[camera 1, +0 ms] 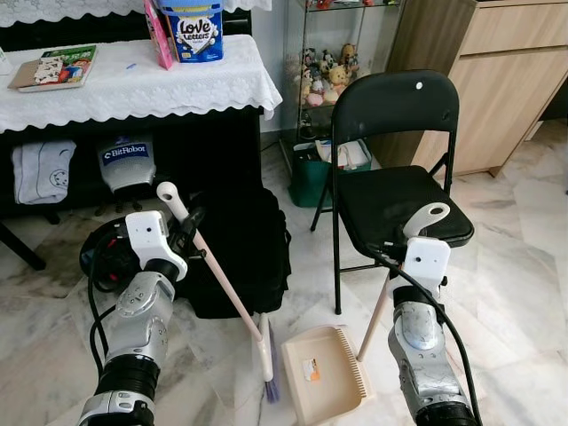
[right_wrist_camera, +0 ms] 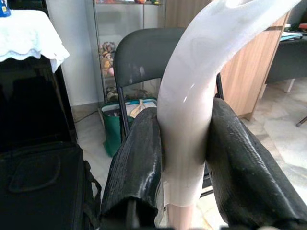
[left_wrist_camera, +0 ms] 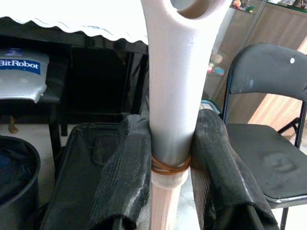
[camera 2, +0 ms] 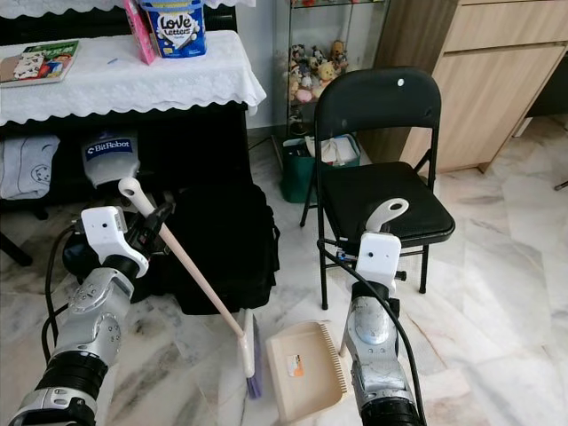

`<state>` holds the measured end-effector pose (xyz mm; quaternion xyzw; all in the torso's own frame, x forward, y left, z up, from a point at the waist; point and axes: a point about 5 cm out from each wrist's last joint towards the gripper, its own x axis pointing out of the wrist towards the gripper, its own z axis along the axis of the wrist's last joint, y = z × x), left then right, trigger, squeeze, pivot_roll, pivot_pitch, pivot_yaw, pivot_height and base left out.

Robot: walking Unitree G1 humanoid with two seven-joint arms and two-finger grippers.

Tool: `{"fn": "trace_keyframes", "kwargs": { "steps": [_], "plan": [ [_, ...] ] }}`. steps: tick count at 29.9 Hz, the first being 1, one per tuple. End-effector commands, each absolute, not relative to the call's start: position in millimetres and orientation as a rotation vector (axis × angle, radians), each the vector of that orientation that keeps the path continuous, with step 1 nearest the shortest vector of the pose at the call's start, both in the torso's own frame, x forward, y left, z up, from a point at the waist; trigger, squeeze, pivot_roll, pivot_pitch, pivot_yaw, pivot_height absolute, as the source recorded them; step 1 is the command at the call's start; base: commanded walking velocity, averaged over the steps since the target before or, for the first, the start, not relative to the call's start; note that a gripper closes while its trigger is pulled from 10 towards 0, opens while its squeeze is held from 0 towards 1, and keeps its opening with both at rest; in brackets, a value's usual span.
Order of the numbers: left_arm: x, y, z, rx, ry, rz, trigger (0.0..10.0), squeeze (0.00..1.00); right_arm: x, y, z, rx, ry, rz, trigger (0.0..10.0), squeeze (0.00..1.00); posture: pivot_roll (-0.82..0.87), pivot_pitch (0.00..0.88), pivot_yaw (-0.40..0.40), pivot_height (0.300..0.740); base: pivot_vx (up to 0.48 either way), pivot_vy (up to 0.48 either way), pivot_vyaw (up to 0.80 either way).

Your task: Sweep floor

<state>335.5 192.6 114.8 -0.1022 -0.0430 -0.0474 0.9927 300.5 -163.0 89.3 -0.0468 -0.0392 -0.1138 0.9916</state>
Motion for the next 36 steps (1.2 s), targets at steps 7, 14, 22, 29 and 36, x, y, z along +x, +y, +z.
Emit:
{"fn": "trace_keyframes", "kwargs": {
  "steps": [7, 14, 22, 29, 36],
  "plan": [
    [335.9, 198.0, 112.7, -0.229, -0.081, -0.093, 10.0, 0.0, 303.3, -160.7, 79.3, -0.132, 0.016, -0.224, 10.0, 0.0, -0.07, 0.08, -0.01, 0.74, 0.0, 0.0, 0.0],
    [336.2, 198.7, 112.1, -0.228, -0.071, -0.111, 10.0, 0.0, 302.1, -155.6, 74.5, -0.135, 0.077, -0.19, 10.0, 0.0, -0.07, 0.079, -0.011, 0.74, 0.0, 0.0, 0.0],
    [336.5, 198.4, 111.2, -0.226, -0.06, -0.133, 10.0, 0.0, 300.7, -147.2, 70.3, -0.129, 0.169, -0.105, 10.0, 0.0, -0.07, 0.074, -0.01, 0.74, 0.0, 0.0, 0.0],
    [336.7, 198.0, 111.1, -0.225, -0.053, -0.15, 10.0, 0.0, 296.8, -138.8, 61.5, -0.099, 0.3, 0.027, 10.0, 0.0, -0.07, 0.068, -0.011, 0.74, 0.0, 0.0, 0.0],
    [336.9, 197.3, 110.5, -0.225, -0.044, -0.166, 10.0, 0.0, 286.5, -131.7, 53.5, -0.12, 0.408, 0.224, 10.0, 0.0, -0.08, 0.069, -0.011, 0.74, 0.0, 0.0, 0.0]
  ]
}}
